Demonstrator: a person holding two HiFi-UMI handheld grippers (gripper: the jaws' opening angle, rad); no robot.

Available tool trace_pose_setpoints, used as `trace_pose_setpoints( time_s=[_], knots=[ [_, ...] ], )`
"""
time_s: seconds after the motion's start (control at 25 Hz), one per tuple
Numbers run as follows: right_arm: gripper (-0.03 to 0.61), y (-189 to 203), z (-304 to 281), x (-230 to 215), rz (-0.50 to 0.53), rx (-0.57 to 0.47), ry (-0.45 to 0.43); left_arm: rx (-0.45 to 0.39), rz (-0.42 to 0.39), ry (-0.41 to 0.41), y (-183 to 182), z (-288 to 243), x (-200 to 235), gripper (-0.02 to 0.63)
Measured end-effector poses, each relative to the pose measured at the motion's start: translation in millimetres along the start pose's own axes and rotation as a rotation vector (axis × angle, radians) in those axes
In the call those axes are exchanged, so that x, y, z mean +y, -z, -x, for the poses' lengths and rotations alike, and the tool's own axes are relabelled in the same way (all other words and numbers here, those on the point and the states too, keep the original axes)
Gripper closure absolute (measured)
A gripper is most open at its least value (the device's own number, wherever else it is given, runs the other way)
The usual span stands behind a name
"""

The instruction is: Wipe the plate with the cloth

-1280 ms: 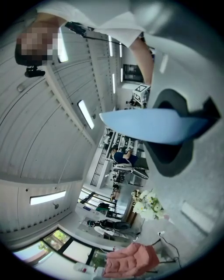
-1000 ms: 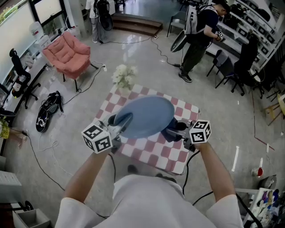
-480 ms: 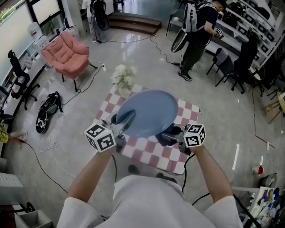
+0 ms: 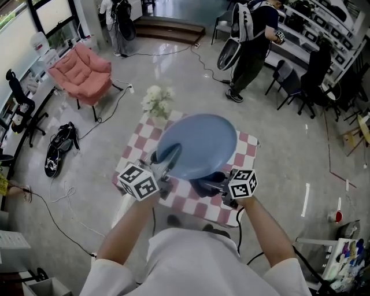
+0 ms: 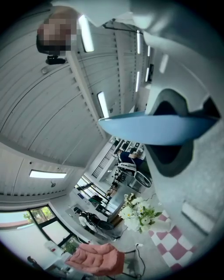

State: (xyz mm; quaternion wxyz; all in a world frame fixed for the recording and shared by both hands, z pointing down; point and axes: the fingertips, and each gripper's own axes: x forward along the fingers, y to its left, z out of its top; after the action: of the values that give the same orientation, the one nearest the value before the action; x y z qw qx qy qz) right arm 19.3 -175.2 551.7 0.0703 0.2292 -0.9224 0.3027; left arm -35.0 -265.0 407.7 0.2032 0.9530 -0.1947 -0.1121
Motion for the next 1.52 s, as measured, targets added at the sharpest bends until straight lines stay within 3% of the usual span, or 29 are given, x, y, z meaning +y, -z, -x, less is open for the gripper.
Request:
trace_pose_setpoints(
  time_s=[0.76,1.2,1.52],
  knots=[
    [0.469,16.6,-58.8,13.7,-0.051,-0.004,-0.016,-0.061,0.154,-0.081,19.6,10.6,43.5,0.549],
    [0.471,19.2,-52.7,-6.8,-0.109,-0.046,0.058,-0.038,0.166,-0.131,11.8,23.6,81.0,0.551],
    [0.471,17.8,-39.8,-20.8,-0.147,-0.108,0.132,-0.015,0.217,-0.172,18.0,40.1,109.9,0.551]
  ],
)
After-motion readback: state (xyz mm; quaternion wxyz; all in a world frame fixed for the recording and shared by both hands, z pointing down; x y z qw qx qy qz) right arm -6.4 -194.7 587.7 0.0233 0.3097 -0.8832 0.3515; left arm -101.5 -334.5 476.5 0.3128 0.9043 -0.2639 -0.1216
